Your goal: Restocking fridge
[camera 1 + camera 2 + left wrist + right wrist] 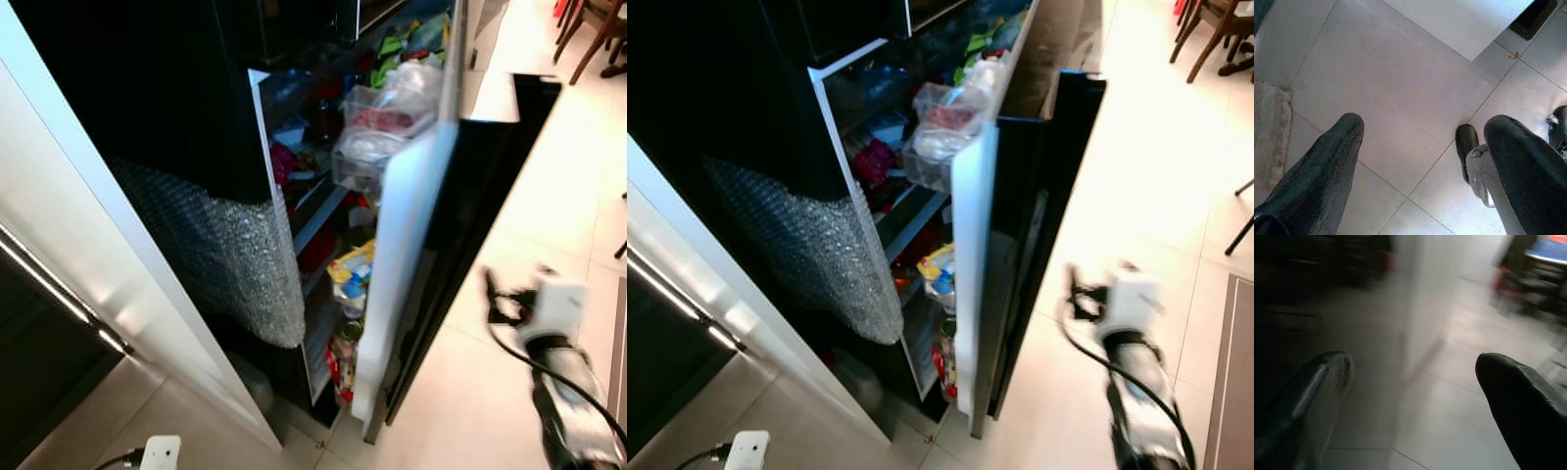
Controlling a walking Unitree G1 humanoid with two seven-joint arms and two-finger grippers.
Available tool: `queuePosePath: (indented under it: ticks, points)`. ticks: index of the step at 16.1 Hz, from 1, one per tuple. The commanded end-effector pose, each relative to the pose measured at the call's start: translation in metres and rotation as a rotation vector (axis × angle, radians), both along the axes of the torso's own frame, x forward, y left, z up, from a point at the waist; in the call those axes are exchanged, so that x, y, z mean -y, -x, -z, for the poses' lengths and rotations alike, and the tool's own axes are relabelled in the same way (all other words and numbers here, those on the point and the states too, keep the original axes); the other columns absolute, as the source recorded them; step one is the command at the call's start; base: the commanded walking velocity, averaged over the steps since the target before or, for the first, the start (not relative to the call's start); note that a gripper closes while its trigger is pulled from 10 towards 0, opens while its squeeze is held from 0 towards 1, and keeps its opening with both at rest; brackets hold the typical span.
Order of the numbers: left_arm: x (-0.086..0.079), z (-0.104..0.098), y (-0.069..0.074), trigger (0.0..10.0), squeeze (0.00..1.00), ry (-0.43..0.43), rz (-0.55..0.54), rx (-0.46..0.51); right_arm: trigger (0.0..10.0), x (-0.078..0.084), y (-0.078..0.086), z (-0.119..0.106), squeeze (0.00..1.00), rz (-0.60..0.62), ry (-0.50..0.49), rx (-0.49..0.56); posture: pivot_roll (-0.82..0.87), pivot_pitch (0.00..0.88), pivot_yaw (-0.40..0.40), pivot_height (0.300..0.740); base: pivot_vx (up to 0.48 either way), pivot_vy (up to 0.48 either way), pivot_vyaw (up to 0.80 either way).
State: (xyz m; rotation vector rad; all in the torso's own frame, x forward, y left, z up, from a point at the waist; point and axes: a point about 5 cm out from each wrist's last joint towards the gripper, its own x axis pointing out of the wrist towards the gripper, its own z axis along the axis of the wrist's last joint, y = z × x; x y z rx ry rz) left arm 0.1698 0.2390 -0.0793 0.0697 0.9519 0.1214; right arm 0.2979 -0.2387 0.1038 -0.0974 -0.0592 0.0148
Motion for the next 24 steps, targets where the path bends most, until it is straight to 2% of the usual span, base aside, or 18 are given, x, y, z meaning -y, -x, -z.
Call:
queuePosePath:
  ticks: [1, 3, 5, 6, 8, 9, 12, 14, 17, 19, 22, 24]
  points:
    - [-0.001, 0.002, 0.005, 10.0, 0.00, -0.013, 0.017, -0.032, 10.0, -0.017, -0.005, -0.010, 0.00, -0.081, -0.002, 0.019, -0.11, 0.069, 0.064, 0.740, 0.000, 0.000, 0.00]
    - [-0.001, 0.003, 0.005, 10.0, 0.00, -0.013, 0.019, -0.033, 10.0, -0.032, -0.008, -0.021, 0.00, -0.145, -0.022, 0.032, -0.10, 0.070, 0.062, 0.740, 0.000, 0.000, 0.00]
    - [0.000, 0.003, 0.005, 10.0, 0.00, -0.016, 0.031, -0.035, 10.0, -0.041, -0.009, -0.021, 0.00, -0.185, -0.028, 0.011, -0.10, 0.070, 0.060, 0.740, 0.000, 0.000, 0.00]
    - [0.000, 0.003, 0.005, 10.0, 0.00, -0.017, 0.027, -0.036, 10.0, -0.052, -0.009, -0.021, 0.00, -0.233, -0.036, -0.001, -0.10, 0.071, 0.060, 0.740, 0.000, 0.000, 0.00]
    - [0.000, 0.003, 0.005, 10.0, 0.00, -0.017, 0.027, -0.036, 10.0, -0.064, -0.009, -0.023, 0.00, -0.293, -0.036, -0.009, -0.10, 0.069, 0.058, 0.740, 0.000, 0.000, 0.00]
    - [0.000, 0.003, 0.005, 10.0, 0.00, -0.017, 0.027, -0.036, 10.0, -0.079, -0.013, -0.026, 0.00, -0.357, -0.045, -0.009, -0.10, 0.068, 0.058, 0.740, 0.000, 0.000, 0.00]
    - [0.001, 0.003, 0.005, 10.0, 0.00, -0.015, 0.027, -0.035, 10.0, -0.099, -0.022, -0.031, 0.00, -0.431, -0.033, -0.009, -0.09, 0.059, 0.058, 0.740, 0.000, 0.000, 0.00]
    - [0.001, 0.003, 0.005, 10.0, 0.00, -0.015, 0.028, -0.035, 10.0, -0.104, -0.026, -0.033, 0.00, -0.439, -0.049, -0.011, -0.09, 0.059, 0.058, 0.740, 0.000, 0.000, 0.00]
    - [0.001, 0.003, 0.005, 10.0, 0.00, -0.021, 0.028, -0.034, 10.0, -0.137, -0.041, -0.043, 0.00, -0.539, -0.055, 0.005, -0.07, 0.046, 0.060, 0.740, 0.000, 0.000, 0.00]
    - [0.001, 0.003, 0.005, 10.0, 0.00, -0.021, 0.023, -0.032, 10.0, -0.150, -0.045, -0.047, 0.00, -0.571, -0.061, 0.015, -0.06, 0.043, 0.058, 0.740, 0.000, 0.000, 0.00]
    - [0.001, 0.003, 0.005, 10.0, 0.00, -0.022, 0.022, -0.032, 10.0, -0.155, -0.047, -0.046, 0.00, -0.582, -0.064, 0.013, -0.06, 0.042, 0.057, 0.740, 0.000, 0.000, 0.00]
    - [0.002, 0.003, 0.005, 10.0, 0.00, -0.021, 0.021, -0.034, 10.0, -0.147, -0.046, -0.041, 0.00, -0.549, -0.062, 0.006, -0.07, 0.041, 0.056, 0.740, 0.000, 0.000, 0.00]
